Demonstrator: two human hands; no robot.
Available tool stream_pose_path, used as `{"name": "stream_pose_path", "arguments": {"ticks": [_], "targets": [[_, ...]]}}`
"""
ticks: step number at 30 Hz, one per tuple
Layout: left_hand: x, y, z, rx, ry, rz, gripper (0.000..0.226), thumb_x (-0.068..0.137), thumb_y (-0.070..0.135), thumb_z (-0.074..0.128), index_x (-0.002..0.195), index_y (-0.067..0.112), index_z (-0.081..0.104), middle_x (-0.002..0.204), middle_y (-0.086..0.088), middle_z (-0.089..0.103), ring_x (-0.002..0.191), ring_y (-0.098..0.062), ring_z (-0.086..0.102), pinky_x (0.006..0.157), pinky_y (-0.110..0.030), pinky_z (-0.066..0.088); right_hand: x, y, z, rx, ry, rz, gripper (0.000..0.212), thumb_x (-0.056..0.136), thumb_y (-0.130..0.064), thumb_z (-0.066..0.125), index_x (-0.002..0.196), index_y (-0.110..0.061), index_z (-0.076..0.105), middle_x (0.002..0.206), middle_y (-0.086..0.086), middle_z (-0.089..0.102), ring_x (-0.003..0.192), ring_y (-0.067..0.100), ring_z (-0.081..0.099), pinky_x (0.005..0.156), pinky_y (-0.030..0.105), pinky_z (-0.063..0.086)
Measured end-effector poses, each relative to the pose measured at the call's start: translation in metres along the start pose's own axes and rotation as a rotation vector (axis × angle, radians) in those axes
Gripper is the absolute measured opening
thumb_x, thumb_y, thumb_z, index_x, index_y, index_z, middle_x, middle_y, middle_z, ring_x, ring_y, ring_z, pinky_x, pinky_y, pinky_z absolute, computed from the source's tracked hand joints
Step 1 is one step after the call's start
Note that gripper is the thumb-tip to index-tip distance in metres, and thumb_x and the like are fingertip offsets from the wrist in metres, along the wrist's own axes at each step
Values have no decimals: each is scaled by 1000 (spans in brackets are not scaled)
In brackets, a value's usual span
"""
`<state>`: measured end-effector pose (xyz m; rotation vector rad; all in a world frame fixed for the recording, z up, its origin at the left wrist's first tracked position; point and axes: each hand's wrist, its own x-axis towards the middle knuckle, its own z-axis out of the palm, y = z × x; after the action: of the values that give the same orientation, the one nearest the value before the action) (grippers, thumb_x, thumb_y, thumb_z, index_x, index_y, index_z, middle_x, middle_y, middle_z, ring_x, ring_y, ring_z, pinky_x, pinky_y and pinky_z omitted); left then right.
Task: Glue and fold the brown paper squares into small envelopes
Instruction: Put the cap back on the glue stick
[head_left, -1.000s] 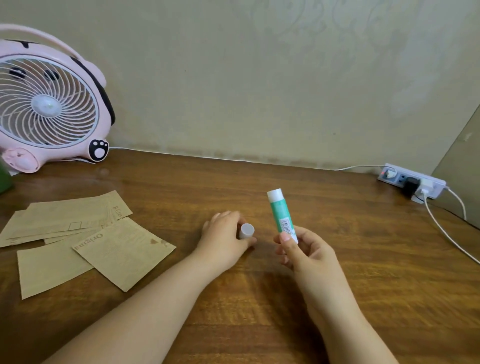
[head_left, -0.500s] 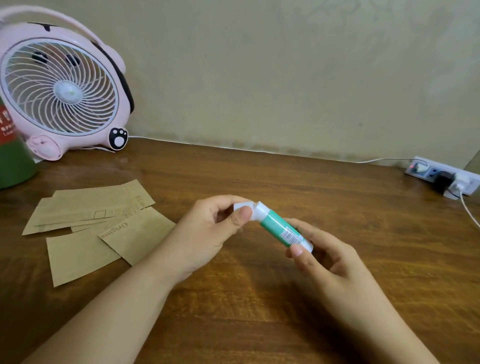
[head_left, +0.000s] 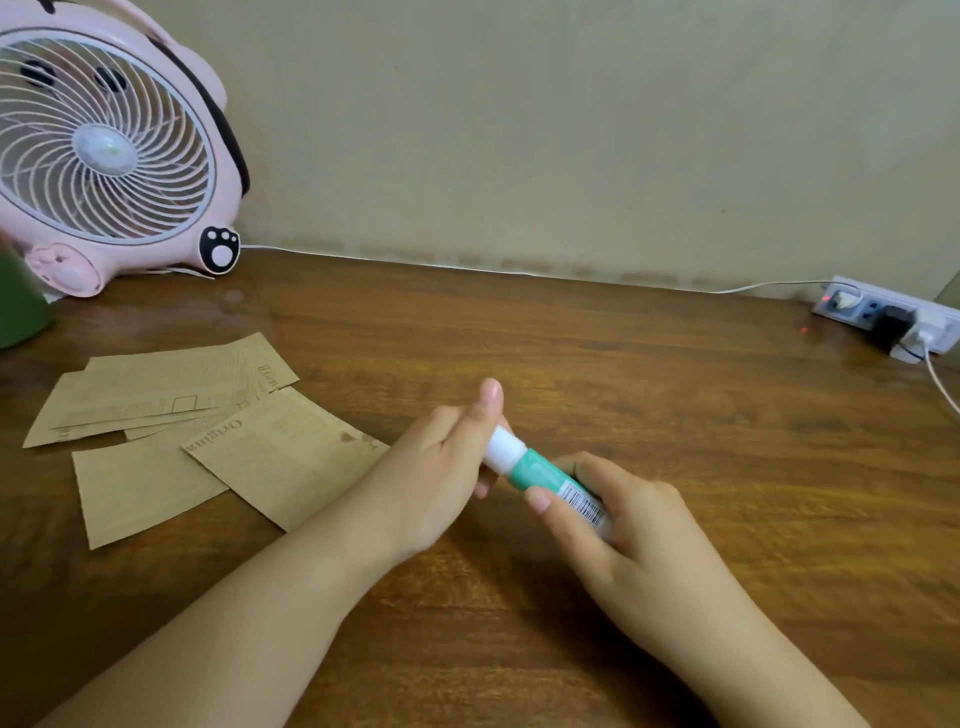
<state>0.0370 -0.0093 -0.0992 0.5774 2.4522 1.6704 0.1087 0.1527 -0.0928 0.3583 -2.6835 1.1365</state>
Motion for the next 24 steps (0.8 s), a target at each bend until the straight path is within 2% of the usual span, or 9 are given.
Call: {"name": "stream_pose_path", "arguments": {"ticks": [2, 4, 6, 9, 11, 16, 20, 24], "targets": [[1, 3, -4, -43, -22, -33, 71, 84, 69, 16, 58, 17, 57, 53, 6, 50, 57, -10, 49, 67, -30, 37, -1, -1, 0, -13, -6, -27, 29, 81, -62, 47, 85, -36, 61, 63, -13, 58, 51, 7, 50, 46, 12, 32], [0, 8, -6, -85, -94, -91, 75, 92, 63, 15, 54, 13, 56, 55, 2, 53, 58, -8, 49, 72, -30, 35, 0, -2, -1, -30, -40, -56, 17, 82, -58, 53, 79, -41, 58, 62, -13, 57, 50, 7, 50, 45, 12, 31], [0, 10, -6, -186, -130, -158, 73, 99, 52, 15, 59, 11, 61, 59, 2, 58, 61, -6, 51, 74, -30, 35, -1, -2, -3, -37, -78, -87, 20, 80, -58, 52, 80, -39, 60, 62, -12, 58, 50, 7, 51, 44, 13, 31], [2, 10, -3, -556, -138, -233, 66, 99, 45, 21, 72, 11, 71, 69, -1, 60, 67, -14, 52, 68, -31, 41, -2, -3, -1, -37, -128, -134, 30, 79, -59, 51, 89, -33, 63, 62, -10, 58, 50, 8, 51, 45, 13, 31], [1, 10, 3, -701, -129, -255, 62, 99, 43, 24, 77, 11, 72, 72, -3, 59, 67, -15, 52, 66, -30, 42, -3, -5, 3, -34, -141, -148, 35, 79, -61, 51, 91, -30, 65, 60, -9, 57, 49, 8, 51, 44, 12, 31], [-4, 14, 12, -667, -86, -256, 53, 100, 36, 27, 83, 8, 68, 72, -1, 61, 68, -14, 51, 68, -30, 41, -3, -3, 5, -47, -138, -176, 43, 79, -65, 49, 93, -28, 67, 54, -7, 56, 46, 9, 50, 43, 12, 31], [-5, 15, 12, -625, -92, -223, 50, 100, 34, 28, 83, 9, 68, 74, 0, 62, 74, -16, 52, 74, -32, 41, -4, -4, 6, -39, -133, -216, 38, 83, -59, 51, 95, -27, 67, 55, -7, 56, 44, 7, 48, 44, 12, 32], [-6, 14, 14, -611, -89, -219, 48, 100, 32, 30, 84, 9, 69, 76, 0, 62, 75, -16, 53, 74, -33, 41, -5, -3, 5, -37, -131, -245, 32, 84, -54, 54, 94, -27, 67, 54, -9, 56, 43, 4, 46, 45, 6, 28]]}}
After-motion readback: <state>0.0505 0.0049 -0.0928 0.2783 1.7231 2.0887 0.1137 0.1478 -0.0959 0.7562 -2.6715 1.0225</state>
